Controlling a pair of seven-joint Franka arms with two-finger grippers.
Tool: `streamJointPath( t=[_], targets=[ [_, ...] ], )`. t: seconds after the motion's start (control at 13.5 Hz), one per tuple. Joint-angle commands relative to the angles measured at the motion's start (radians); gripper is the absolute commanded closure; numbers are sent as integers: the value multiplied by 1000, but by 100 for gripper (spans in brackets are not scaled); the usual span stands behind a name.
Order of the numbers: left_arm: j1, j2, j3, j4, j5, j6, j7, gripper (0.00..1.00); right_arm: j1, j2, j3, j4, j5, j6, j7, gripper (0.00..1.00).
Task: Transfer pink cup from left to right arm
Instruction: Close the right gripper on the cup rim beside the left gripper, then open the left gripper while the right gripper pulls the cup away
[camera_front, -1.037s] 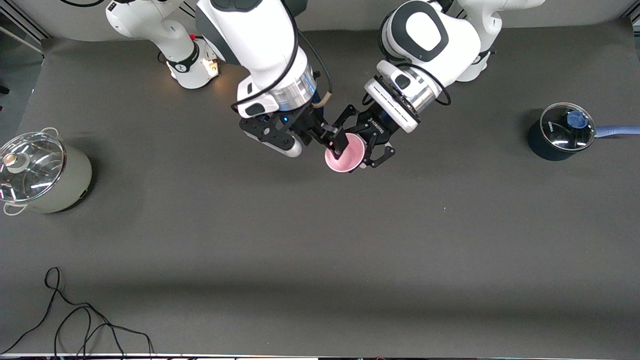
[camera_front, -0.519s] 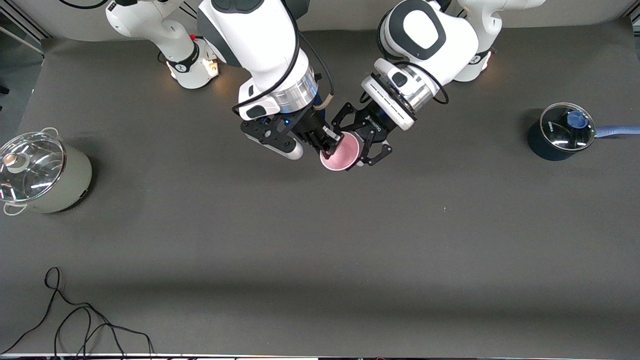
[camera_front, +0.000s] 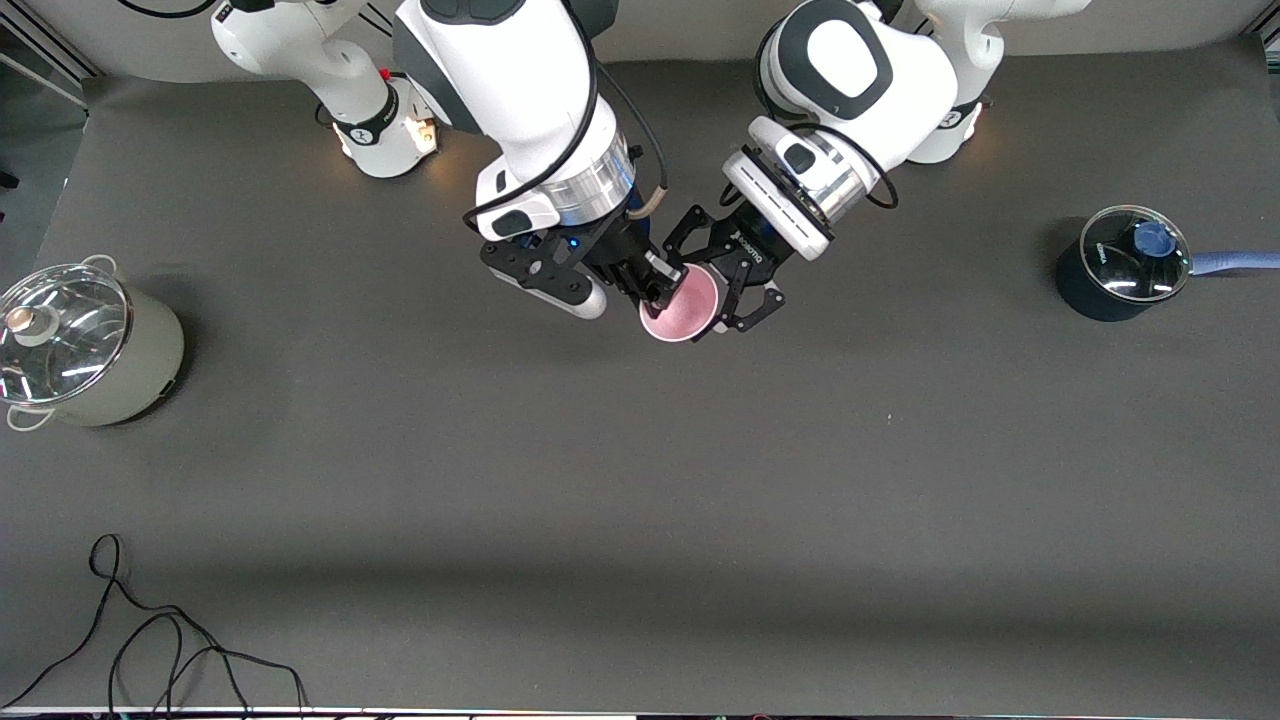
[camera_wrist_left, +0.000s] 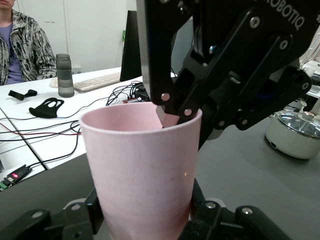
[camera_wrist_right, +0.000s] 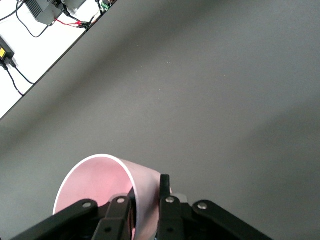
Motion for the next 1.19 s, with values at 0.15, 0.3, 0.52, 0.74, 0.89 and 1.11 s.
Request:
streamJointPath(
  t=[0.15, 0.3, 0.52, 0.74, 0.89, 1.11],
  targets=[
    [-10, -4, 10, 4, -14, 22, -7, 7, -18, -4, -16, 26, -8, 2, -46, 100],
    [-10, -4, 10, 4, -14, 22, -7, 1, -31, -17, -14, 23, -5, -1, -92, 100],
    [-4, -2, 10, 4, -13, 34, -8, 1, -101, -38, -14, 23, 0, -98, -323, 100],
    [22, 46, 25, -4, -7, 43, -7, 1, -216, -93, -13, 12, 40, -193, -529, 100],
    [76, 54, 25, -24, 9, 36, -7, 1, -285, -119, -26, -6, 29, -295, -775, 100],
    [218, 62, 25, -70, 56, -96, -2, 0, -414, -159, -42, -59, 32, -400, -1002, 100]
  ],
)
